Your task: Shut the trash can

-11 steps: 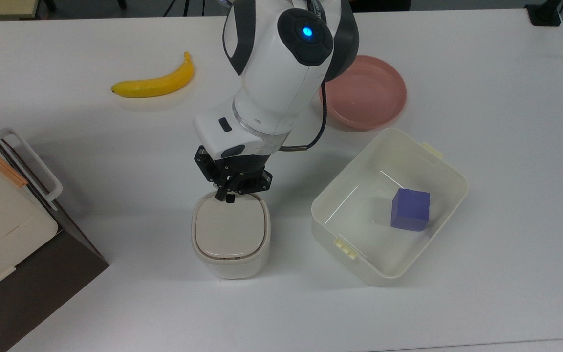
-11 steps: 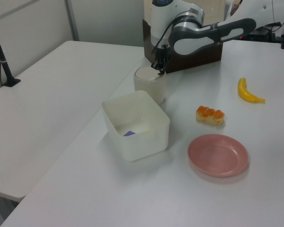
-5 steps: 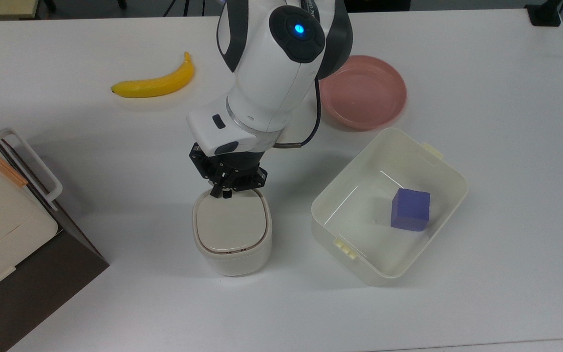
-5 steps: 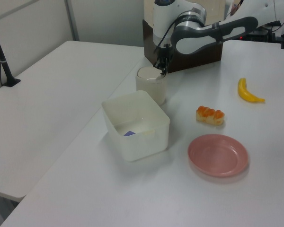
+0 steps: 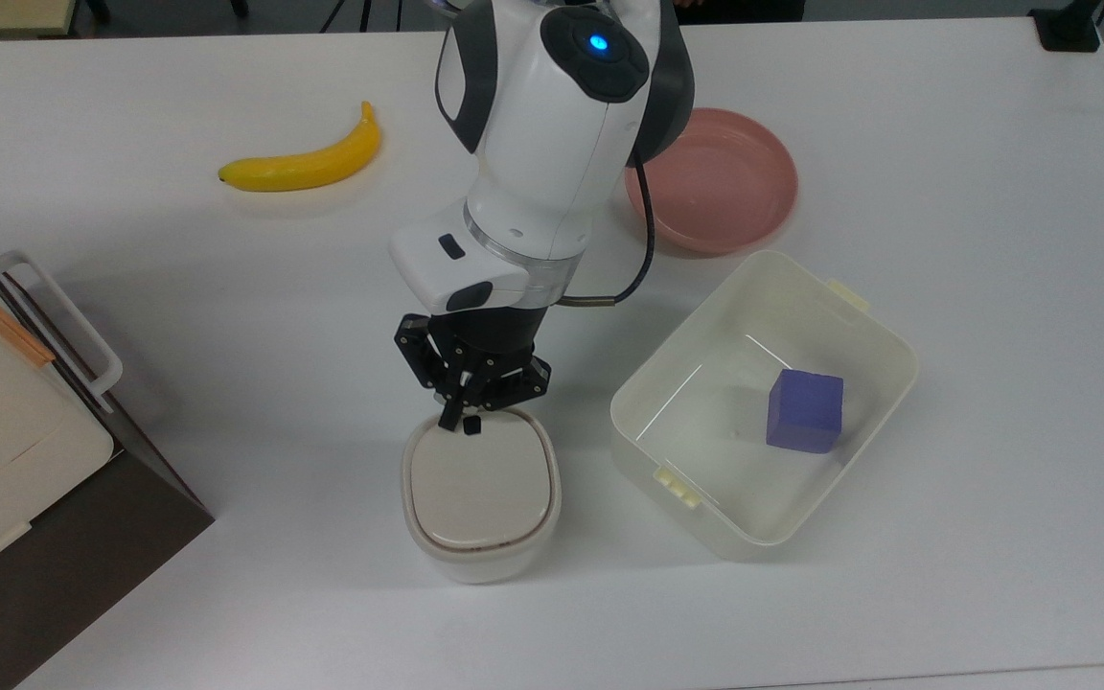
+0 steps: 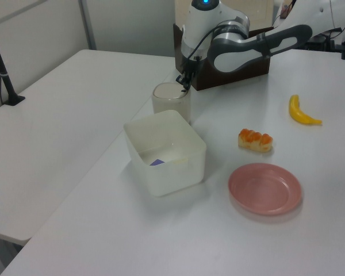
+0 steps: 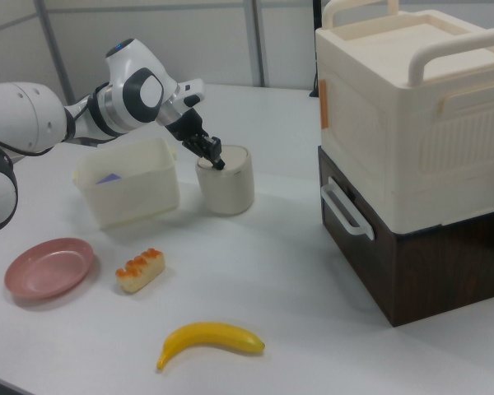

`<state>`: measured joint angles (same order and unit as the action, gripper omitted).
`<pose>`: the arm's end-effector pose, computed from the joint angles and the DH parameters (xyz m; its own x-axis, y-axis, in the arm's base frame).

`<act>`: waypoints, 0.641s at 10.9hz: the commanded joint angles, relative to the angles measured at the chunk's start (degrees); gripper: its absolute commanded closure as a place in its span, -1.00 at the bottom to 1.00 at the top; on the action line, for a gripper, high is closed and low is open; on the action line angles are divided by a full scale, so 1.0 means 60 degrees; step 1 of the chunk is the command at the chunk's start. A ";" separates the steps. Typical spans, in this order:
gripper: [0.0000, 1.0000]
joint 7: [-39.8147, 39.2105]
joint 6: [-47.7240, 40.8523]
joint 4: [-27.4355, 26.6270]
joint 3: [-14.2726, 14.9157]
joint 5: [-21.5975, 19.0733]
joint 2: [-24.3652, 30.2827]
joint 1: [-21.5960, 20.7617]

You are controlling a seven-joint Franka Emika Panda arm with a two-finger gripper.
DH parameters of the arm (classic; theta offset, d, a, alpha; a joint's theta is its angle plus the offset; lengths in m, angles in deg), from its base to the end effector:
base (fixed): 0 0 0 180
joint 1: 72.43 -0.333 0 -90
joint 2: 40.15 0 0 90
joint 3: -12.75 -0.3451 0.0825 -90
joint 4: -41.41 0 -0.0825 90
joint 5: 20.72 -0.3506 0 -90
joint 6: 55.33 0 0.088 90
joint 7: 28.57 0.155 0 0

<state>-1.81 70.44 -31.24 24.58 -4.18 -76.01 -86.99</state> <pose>0.7559 0.0546 0.4219 0.8998 -0.1593 0.4063 -0.2675 -0.9369 0.2252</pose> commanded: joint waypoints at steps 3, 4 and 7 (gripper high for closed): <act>1.00 -0.0282 0.0354 -0.0633 -0.0548 0.1048 -0.0218 -0.0035; 1.00 -0.0662 0.0004 -0.0737 -0.0579 0.1109 -0.0218 -0.0035; 1.00 -0.2345 -0.1796 -0.0694 -0.0652 0.1095 -0.0218 -0.0050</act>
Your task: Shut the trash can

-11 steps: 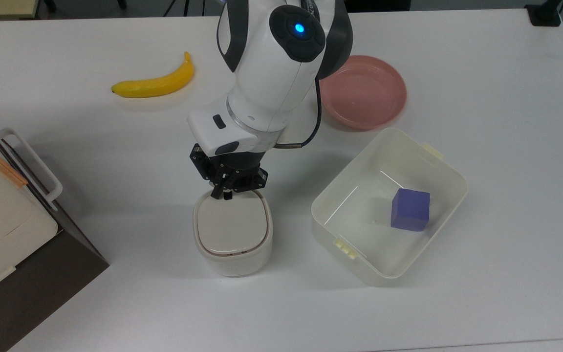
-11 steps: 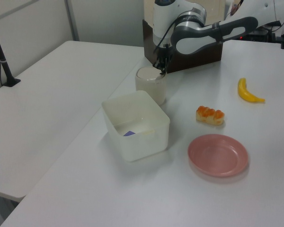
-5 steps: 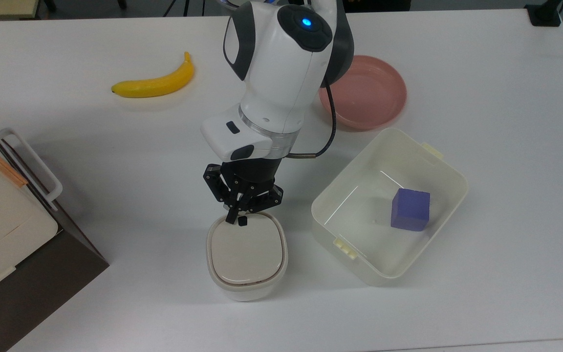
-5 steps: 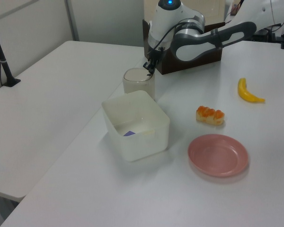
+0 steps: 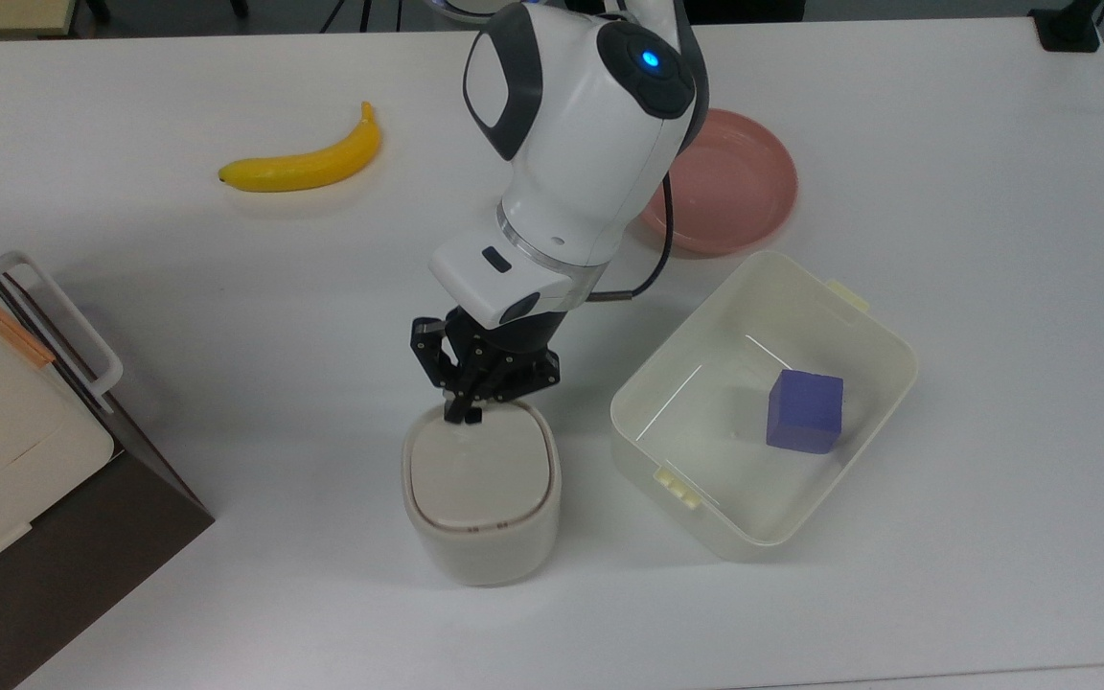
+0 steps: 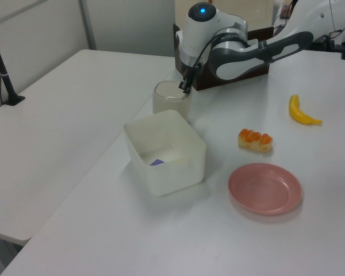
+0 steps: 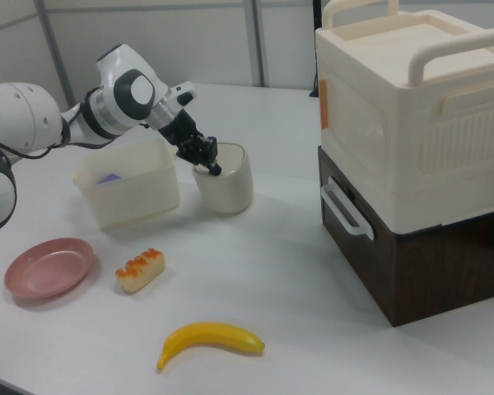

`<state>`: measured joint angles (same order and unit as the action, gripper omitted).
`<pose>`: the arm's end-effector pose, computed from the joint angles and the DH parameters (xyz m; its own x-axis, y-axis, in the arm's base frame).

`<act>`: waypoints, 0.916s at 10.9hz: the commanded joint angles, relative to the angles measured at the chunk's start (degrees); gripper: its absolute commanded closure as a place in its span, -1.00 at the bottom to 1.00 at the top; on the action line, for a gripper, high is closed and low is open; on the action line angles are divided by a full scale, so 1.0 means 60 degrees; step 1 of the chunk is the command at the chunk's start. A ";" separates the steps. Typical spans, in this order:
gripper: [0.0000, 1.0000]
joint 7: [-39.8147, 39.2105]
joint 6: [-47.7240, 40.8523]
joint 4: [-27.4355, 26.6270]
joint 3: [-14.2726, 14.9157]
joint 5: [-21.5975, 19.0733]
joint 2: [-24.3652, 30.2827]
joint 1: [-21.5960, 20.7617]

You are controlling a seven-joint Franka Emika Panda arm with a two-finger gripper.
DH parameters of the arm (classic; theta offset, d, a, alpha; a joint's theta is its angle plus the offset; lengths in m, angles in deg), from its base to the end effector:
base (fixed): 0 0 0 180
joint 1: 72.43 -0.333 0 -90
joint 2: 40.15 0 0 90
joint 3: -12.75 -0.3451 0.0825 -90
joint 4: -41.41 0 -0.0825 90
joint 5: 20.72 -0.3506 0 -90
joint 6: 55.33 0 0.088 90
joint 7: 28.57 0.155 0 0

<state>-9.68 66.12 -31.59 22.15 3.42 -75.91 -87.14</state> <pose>0.7467 0.0645 0.4133 0.9506 0.0526 0.3060 -0.0767 -0.9152 0.3956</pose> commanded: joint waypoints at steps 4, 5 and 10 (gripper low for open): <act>1.00 -0.0777 -0.0453 -0.0431 -0.0190 -0.0943 -0.0193 0.0108; 1.00 -0.0790 -0.0334 -0.0416 -0.0175 -0.1034 -0.0178 0.0123; 0.86 -0.1201 -0.0377 -0.0416 -0.0146 -0.1647 0.0216 0.0152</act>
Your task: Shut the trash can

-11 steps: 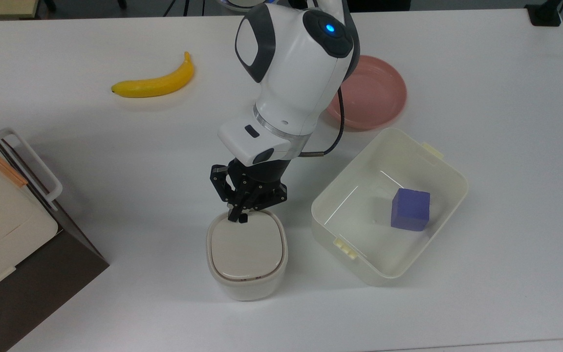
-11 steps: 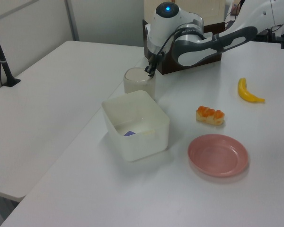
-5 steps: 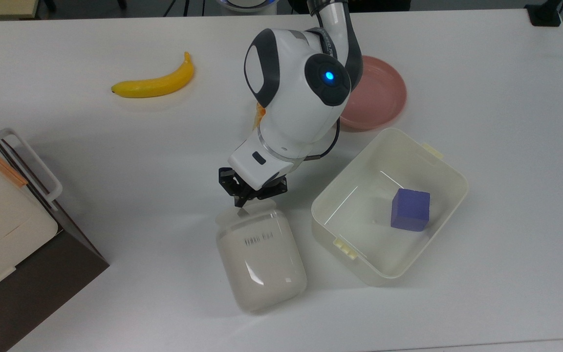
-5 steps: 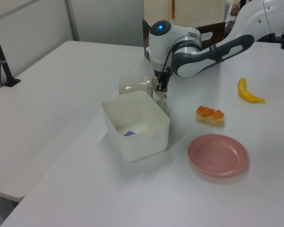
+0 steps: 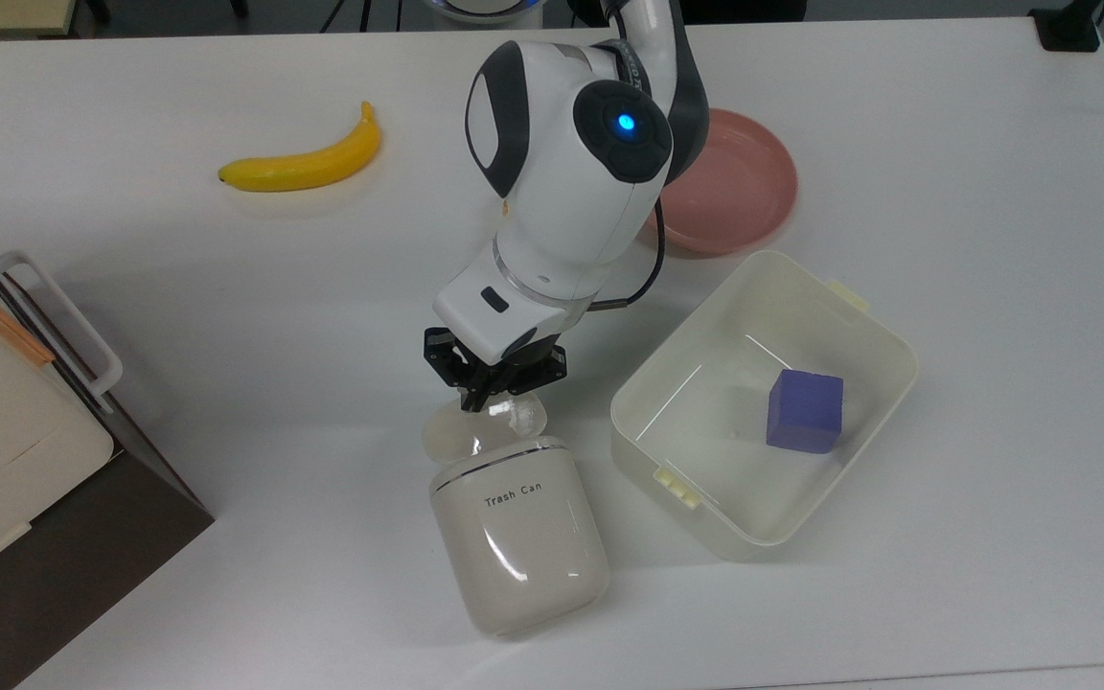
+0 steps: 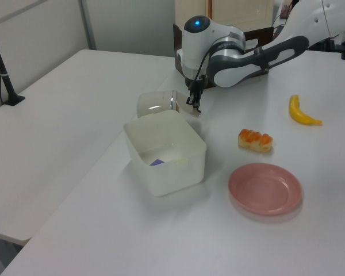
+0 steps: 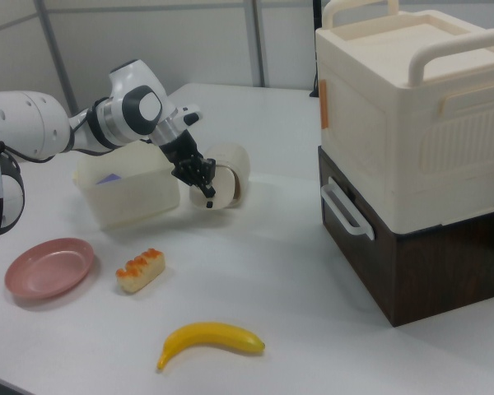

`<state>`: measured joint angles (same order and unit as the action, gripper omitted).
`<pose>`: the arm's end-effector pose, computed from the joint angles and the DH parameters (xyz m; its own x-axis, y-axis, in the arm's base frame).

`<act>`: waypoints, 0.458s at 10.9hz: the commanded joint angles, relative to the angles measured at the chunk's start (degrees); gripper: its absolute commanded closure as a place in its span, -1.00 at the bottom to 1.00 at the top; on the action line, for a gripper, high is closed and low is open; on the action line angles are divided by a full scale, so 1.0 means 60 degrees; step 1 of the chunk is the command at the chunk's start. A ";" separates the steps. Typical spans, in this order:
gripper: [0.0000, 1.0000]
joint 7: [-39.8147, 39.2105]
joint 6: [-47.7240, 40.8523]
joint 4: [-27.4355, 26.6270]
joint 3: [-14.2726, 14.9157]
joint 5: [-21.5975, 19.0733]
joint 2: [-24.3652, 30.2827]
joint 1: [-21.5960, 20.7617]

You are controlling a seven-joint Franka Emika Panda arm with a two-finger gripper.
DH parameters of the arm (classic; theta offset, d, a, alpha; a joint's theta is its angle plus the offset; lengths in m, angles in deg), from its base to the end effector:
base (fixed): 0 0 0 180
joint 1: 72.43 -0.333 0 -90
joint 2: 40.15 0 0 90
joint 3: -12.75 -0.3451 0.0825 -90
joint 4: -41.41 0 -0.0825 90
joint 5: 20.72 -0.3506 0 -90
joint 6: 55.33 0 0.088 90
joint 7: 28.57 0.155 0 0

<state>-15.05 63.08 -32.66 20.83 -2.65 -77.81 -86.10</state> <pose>0.7368 0.0673 0.3692 0.9836 0.0603 0.1702 -0.0009 -0.9408 0.3389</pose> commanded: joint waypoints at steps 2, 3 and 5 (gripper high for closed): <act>0.86 -0.0218 0.0143 0.0127 0.0133 -0.1485 0.0726 0.0124; 0.87 -0.0218 0.0143 0.0144 0.0278 -0.1735 0.0871 0.0154; 0.89 -0.0262 0.0143 0.0144 0.0353 -0.2161 0.0975 0.0198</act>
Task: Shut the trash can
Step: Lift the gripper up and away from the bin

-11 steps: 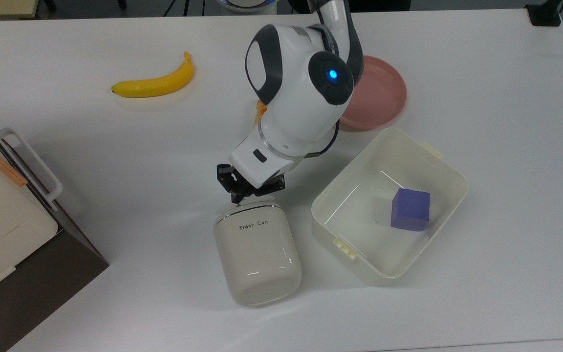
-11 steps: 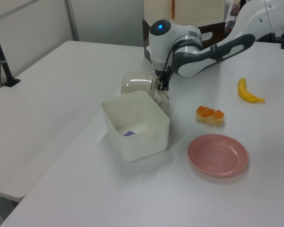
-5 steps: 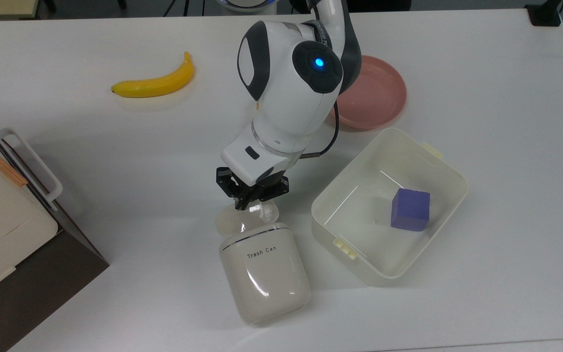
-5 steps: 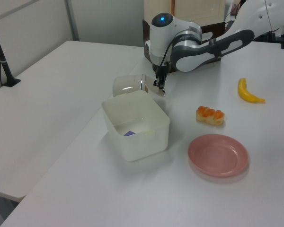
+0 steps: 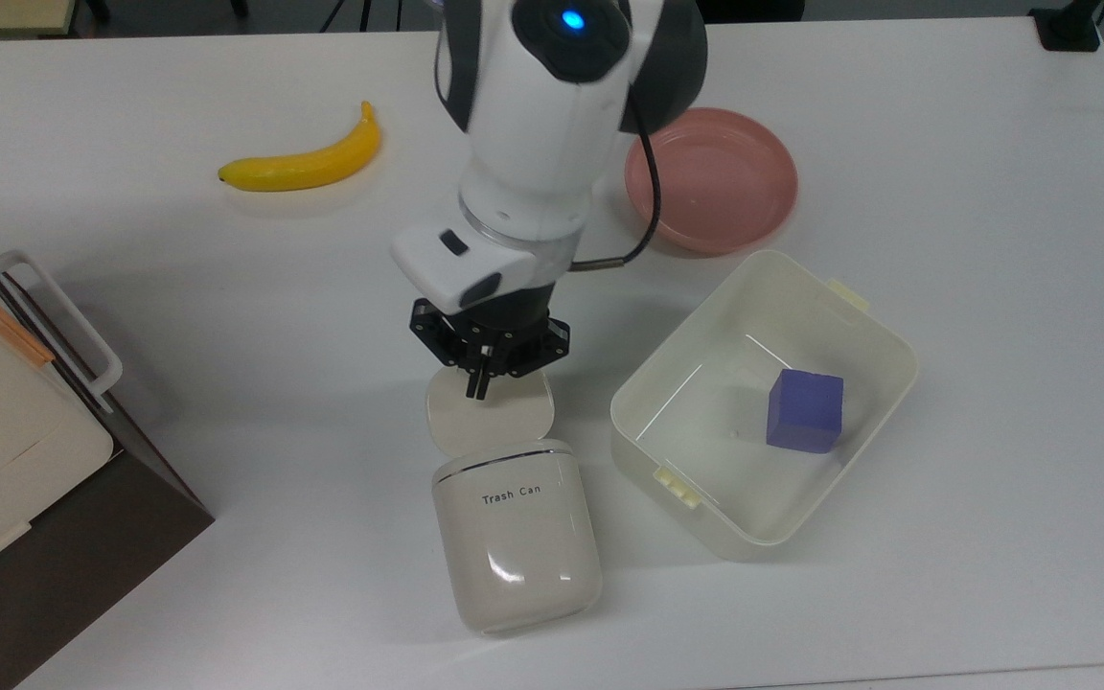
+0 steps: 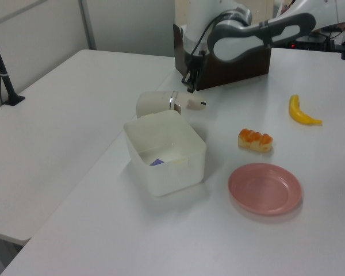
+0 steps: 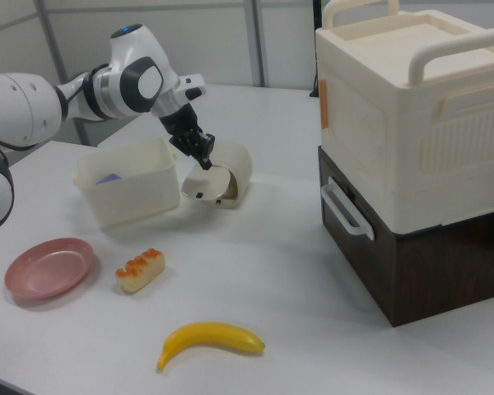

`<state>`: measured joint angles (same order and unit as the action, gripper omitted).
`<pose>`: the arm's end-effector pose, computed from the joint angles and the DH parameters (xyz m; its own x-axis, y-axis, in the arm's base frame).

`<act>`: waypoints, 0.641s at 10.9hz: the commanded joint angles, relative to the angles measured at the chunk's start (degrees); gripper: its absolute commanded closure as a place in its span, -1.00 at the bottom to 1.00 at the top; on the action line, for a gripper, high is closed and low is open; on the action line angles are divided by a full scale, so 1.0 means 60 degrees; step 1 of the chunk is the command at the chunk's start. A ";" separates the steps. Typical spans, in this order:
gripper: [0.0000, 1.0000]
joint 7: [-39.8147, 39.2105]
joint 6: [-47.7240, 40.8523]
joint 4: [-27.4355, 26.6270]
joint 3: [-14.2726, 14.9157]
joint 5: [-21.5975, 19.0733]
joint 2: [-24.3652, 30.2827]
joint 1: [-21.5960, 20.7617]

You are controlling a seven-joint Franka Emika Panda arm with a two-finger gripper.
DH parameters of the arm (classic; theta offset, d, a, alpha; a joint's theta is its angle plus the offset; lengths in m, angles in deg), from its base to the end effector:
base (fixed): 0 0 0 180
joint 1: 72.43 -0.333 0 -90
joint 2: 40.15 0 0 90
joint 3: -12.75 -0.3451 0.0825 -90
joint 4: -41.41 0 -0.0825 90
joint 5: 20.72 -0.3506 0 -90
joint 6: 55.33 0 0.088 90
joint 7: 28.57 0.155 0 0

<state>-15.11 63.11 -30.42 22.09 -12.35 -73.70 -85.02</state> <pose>0.7376 0.0573 0.4368 0.9618 -0.0594 0.2671 -0.1081 -0.9793 0.1713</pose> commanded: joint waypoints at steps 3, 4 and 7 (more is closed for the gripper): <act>0.91 -0.0208 0.0138 -0.0201 0.0288 -0.1230 0.0493 0.0193; 0.91 -0.0193 0.0168 -0.0201 0.0623 -0.1872 0.0624 0.0208; 0.68 -0.0340 0.0153 -0.0201 0.1489 -0.3458 0.1107 0.0325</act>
<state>-15.75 63.16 -29.48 28.07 -28.19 -70.96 -83.03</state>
